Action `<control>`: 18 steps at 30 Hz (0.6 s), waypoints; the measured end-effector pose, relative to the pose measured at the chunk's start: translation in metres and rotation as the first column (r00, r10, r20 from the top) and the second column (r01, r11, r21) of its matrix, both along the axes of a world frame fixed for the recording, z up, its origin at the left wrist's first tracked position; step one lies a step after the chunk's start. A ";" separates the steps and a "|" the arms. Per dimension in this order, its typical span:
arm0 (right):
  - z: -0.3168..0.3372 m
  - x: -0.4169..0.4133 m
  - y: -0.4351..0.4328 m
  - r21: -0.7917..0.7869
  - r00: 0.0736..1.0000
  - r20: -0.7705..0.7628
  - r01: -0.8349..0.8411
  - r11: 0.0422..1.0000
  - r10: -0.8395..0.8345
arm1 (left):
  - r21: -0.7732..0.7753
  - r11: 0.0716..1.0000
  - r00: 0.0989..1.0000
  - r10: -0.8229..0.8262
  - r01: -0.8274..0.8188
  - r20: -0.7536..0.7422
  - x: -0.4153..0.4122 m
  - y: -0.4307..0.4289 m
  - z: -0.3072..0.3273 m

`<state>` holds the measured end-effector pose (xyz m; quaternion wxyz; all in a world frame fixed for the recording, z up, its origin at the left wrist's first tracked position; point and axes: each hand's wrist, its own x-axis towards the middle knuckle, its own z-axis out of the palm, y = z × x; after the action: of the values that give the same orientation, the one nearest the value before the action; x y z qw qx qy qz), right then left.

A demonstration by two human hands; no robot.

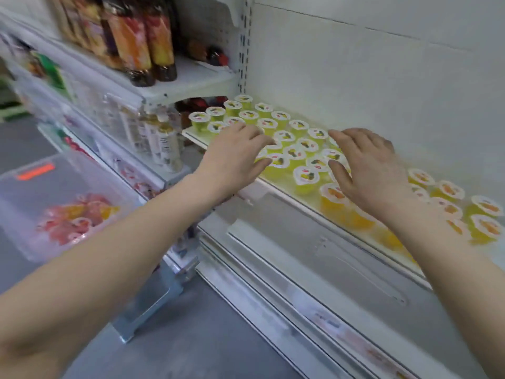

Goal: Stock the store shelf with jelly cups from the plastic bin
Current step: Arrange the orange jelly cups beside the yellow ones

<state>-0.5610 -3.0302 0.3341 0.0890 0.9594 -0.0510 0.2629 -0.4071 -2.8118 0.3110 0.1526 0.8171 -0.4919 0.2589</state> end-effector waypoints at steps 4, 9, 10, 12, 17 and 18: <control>-0.021 0.058 0.079 0.044 0.991 0.005 -0.131 0.990 0.131 | 0.025 0.991 0.991 0.129 -0.129 -0.017 0.038 0.102 -0.016; -0.066 0.123 0.179 0.079 0.957 -0.039 -0.283 0.956 0.287 | 0.029 0.950 0.941 0.312 -0.311 -0.129 0.078 0.226 -0.054; -0.077 0.135 0.196 0.092 0.947 -0.061 -0.309 0.947 0.315 | 0.034 0.935 0.924 0.355 -0.354 -0.144 0.084 0.249 -0.064; -0.100 0.158 0.231 0.135 0.919 -0.098 -0.367 0.920 0.381 | 0.060 0.900 0.882 0.435 -0.431 -0.184 0.094 0.291 -0.086; -0.155 0.211 0.300 0.241 0.834 -0.190 -0.471 0.849 0.517 | 0.134 0.803 0.744 0.591 -0.581 -0.312 0.109 0.374 -0.145; -0.165 0.223 0.310 0.257 0.815 -0.212 -0.486 0.836 0.539 | 0.146 0.780 0.715 0.618 -0.608 -0.328 0.111 0.386 -0.156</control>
<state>-0.3378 -2.7207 0.1691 -0.0714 0.9682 0.1982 0.1348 -0.2962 -2.4256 0.1545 0.1336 0.9686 -0.1607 0.1348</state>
